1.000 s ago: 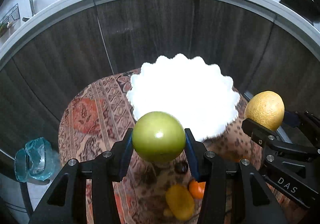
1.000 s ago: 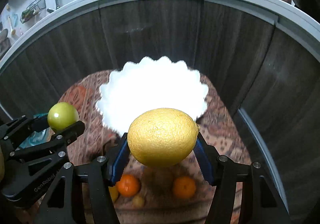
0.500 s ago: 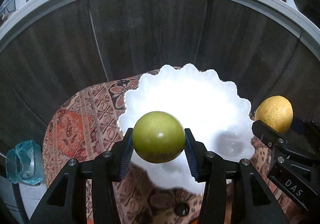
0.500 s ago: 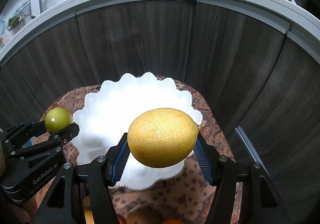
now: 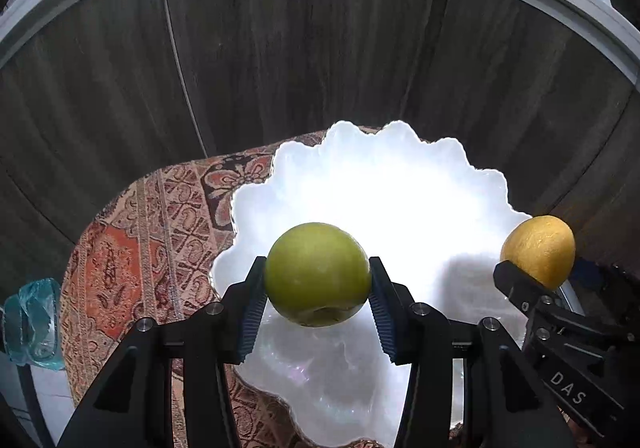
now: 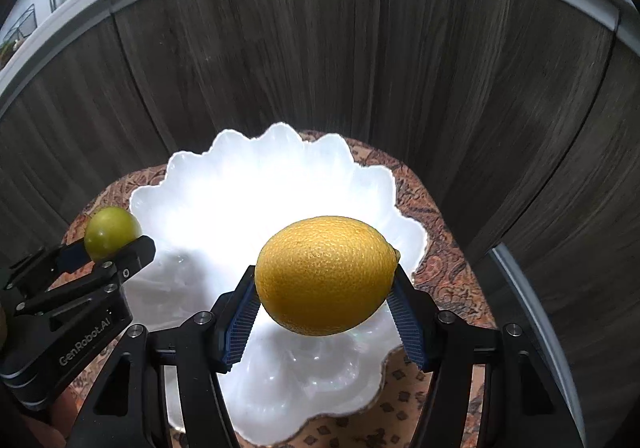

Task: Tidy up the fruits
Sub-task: 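Carry the apple and lemon over the white bowl with both tools, then open both tools to drop the apple and lemon into the bowl, then grasp the mango with the left tool while the right tool grasps the tangerine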

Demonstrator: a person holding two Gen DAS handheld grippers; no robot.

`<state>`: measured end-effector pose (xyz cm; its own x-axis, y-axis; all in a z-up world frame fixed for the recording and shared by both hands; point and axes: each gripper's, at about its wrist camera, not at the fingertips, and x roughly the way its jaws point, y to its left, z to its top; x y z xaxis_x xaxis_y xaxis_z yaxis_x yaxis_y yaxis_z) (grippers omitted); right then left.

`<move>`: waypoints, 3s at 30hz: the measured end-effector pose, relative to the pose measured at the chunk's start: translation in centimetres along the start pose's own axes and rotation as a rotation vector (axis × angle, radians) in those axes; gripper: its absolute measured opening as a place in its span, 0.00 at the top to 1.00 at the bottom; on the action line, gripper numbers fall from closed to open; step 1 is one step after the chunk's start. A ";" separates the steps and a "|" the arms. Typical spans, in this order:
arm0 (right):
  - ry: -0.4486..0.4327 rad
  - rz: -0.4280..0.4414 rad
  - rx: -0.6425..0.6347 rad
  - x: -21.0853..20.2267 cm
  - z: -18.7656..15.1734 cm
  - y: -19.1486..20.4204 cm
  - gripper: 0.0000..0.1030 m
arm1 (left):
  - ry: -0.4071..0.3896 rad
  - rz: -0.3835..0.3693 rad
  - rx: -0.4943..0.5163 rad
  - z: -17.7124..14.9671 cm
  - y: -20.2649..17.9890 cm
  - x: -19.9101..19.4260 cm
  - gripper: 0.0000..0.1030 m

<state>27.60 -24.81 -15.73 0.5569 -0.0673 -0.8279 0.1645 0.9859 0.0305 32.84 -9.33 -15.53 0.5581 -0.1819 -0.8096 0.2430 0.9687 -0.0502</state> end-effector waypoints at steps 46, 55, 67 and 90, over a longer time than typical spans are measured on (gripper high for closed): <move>-0.319 -0.155 -0.006 -14.8 -3.2 -1.7 0.05 | -0.206 0.066 0.006 -4.2 -1.4 -15.0 0.00; -0.328 -0.161 -0.026 -16.0 -5.3 -1.3 0.05 | -0.201 0.066 -0.004 -6.5 -1.4 -16.2 0.00; -0.285 -0.135 -0.018 -15.3 -7.9 -1.5 0.05 | -0.193 0.084 0.018 -8.8 -1.6 -16.8 0.00; -0.141 -0.130 -0.002 -11.7 -14.6 -2.5 0.05 | -0.098 0.093 0.103 -15.6 -2.7 -13.6 0.00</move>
<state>8.79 -24.30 -14.33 0.6396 -0.2148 -0.7381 0.2406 0.9679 -0.0731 12.22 -6.83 -13.48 0.6555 -0.1127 -0.7467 0.2641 0.9606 0.0868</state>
